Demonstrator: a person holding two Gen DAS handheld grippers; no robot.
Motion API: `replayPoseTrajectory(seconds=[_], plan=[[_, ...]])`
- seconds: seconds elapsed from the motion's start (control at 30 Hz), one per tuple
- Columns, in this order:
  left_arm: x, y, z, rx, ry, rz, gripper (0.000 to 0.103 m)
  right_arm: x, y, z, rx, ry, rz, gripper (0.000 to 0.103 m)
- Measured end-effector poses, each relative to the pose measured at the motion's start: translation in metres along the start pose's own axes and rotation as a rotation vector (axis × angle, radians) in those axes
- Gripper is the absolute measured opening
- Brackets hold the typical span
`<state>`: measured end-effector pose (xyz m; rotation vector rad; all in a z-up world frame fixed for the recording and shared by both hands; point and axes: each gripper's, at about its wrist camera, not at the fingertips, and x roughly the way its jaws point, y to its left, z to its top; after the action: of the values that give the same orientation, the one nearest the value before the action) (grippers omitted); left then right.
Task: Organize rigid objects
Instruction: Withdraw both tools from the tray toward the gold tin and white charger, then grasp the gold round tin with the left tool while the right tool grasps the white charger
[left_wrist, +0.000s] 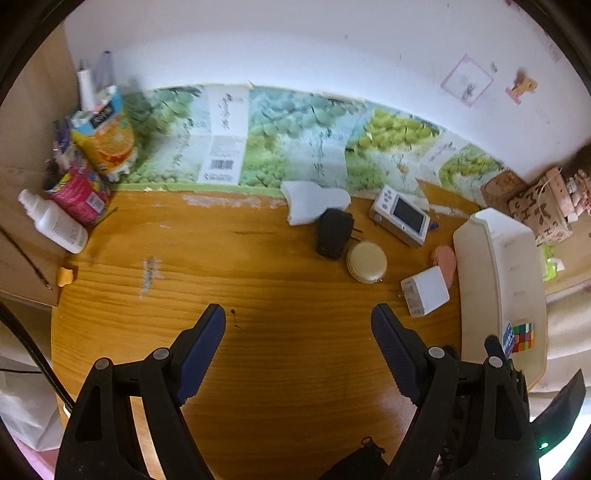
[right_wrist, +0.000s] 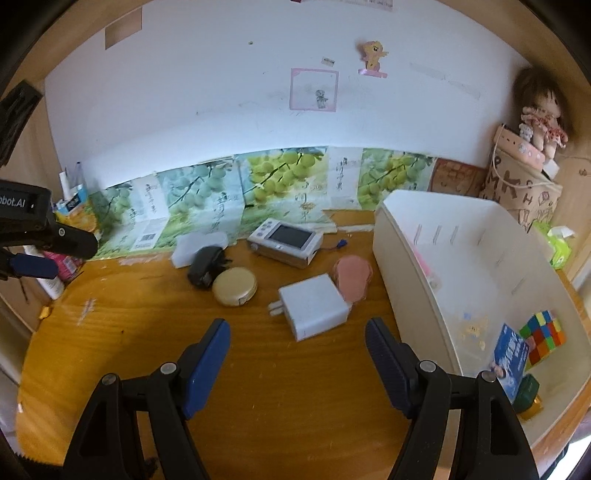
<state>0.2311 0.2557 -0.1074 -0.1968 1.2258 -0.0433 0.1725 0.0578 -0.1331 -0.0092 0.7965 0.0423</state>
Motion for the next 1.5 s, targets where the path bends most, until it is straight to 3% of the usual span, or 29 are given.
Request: replayPoseTrajectory(seconds=[0.17,0.53,1.13,1.5], plan=[[0.015,-0.01,0.01,-0.043,0.078,-0.039,0.084,0.021,-0.001,0.002,-0.006,-0.012,-0.011,0.076],[0.073,-0.033,0.036,-0.079,0.261,-0.024,0.084,0.06,-0.011,0.004,0.055,0.012,-0.033,0.076],[0.152,-0.063,0.058,-0.114,0.375,0.066,0.084,0.104,-0.014,-0.007,0.026,0.141,-0.034,0.076],[0.173,-0.072,0.06,-0.103,0.397,0.08,0.084,0.115,-0.016,-0.009,0.003,0.152,-0.027,0.076]])
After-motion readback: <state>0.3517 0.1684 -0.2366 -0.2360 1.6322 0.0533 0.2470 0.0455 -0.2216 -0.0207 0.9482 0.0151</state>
